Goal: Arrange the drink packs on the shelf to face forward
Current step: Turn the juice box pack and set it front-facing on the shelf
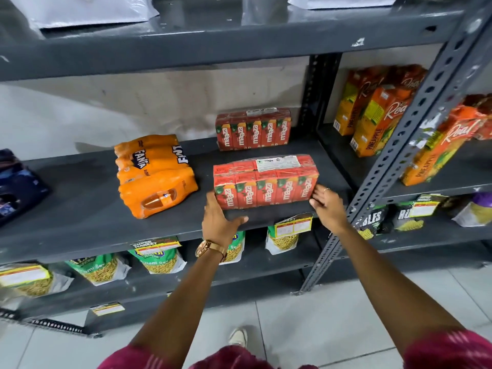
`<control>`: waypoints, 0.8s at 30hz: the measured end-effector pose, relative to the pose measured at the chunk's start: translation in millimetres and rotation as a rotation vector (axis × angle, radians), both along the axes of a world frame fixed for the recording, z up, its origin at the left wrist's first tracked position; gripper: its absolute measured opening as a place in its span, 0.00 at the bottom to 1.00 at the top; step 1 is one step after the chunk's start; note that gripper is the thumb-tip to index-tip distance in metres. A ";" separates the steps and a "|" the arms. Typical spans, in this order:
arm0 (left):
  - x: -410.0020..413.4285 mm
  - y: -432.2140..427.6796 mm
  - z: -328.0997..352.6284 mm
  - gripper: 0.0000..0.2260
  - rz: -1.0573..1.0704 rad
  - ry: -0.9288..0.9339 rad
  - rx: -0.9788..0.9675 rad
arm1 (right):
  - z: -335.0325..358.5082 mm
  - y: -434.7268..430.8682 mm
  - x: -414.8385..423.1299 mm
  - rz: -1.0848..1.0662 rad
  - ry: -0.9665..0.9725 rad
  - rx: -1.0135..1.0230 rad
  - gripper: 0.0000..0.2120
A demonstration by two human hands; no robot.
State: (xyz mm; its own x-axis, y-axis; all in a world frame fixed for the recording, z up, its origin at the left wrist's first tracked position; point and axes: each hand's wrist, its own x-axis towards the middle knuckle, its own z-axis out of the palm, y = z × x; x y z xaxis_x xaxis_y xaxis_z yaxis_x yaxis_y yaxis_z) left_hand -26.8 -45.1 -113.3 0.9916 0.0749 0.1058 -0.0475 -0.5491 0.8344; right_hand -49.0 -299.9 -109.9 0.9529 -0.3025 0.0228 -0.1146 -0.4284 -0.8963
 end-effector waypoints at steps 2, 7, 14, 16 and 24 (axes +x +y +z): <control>-1.0 0.7 -0.7 0.32 0.007 -0.025 0.036 | -3.8 -3.2 -8.1 -0.003 -0.019 -0.019 0.25; -17.7 -7.5 5.3 0.23 0.060 -0.071 0.123 | -3.2 -9.7 -32.8 -0.002 -0.117 -0.034 0.21; -20.3 -1.7 2.1 0.25 0.006 -0.041 0.169 | -15.9 -12.7 -35.5 -0.042 -0.085 -0.063 0.24; -19.2 -0.3 1.8 0.25 -0.002 -0.043 0.191 | -20.0 -6.2 -32.4 -0.154 -0.120 -0.070 0.20; -12.2 12.3 1.6 0.24 -0.096 -0.073 0.267 | -22.9 1.7 -27.4 -0.295 -0.095 -0.022 0.19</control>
